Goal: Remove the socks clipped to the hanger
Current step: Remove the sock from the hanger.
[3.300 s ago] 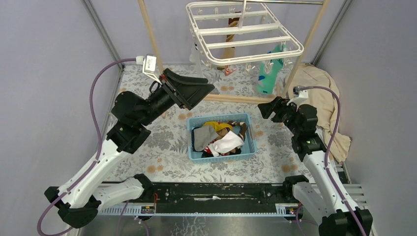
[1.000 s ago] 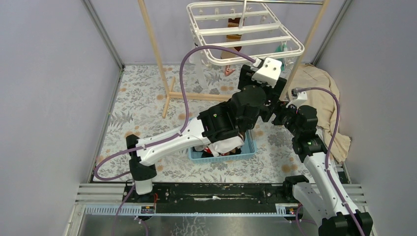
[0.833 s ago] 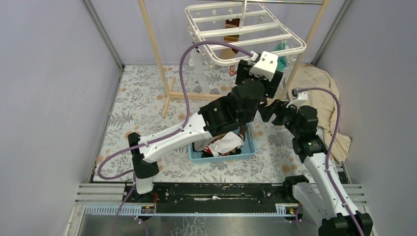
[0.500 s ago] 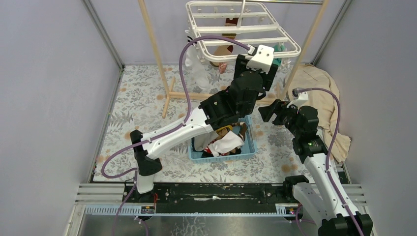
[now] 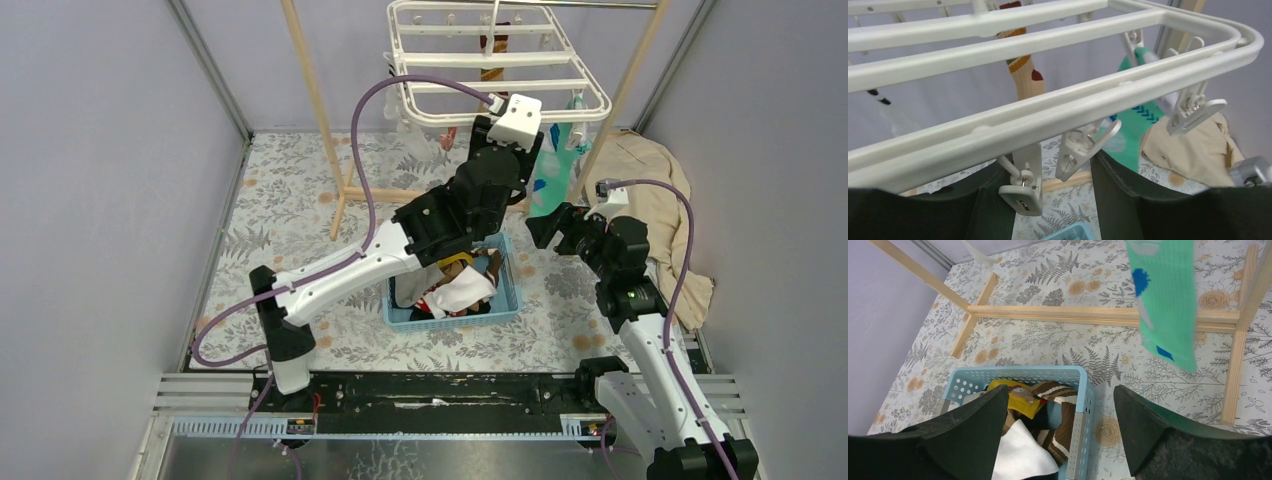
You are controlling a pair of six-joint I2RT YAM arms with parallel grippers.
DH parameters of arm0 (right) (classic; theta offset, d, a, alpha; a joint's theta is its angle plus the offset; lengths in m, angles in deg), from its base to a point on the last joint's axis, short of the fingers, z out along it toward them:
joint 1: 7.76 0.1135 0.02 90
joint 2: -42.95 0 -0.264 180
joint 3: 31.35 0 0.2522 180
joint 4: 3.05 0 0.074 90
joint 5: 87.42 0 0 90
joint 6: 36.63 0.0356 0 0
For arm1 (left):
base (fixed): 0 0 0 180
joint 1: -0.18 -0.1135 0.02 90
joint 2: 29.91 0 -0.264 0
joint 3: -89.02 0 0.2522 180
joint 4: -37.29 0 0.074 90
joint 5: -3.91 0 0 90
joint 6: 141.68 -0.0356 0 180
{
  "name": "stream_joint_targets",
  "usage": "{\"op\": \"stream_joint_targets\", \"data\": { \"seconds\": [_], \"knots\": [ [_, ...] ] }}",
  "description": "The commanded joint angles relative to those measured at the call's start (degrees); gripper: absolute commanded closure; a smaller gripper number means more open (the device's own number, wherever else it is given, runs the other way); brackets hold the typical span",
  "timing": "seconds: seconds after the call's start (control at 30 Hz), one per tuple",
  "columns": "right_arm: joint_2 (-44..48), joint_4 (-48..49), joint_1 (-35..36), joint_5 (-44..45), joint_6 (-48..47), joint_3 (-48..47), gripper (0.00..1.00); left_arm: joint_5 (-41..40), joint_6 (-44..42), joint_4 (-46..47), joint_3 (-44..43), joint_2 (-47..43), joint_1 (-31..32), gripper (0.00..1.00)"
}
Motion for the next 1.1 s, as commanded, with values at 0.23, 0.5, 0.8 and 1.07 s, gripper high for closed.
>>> {"op": "stream_joint_targets", "data": {
  "seconds": [0.23,0.5,0.8,1.07],
  "knots": [
    [1.52,-1.33,-0.45,4.12,-0.64,-4.01,0.16,-0.70,2.94,6.63,10.63,-9.31,-4.12,0.44],
    [0.41,-1.40,-0.72,7.66,-1.41,-5.41,0.16,2.31,4.34,7.01,14.50,-12.92,-7.78,0.44],
    [-0.72,-1.38,-1.53,8.60,-1.73,-8.20,0.16,5.72,4.97,6.48,15.80,-15.44,-11.72,0.44],
    [-0.21,-1.15,-2.31,7.84,-3.55,-12.26,0.15,9.33,5.15,5.53,15.73,-16.11,-16.23,0.44]
  ]
}}
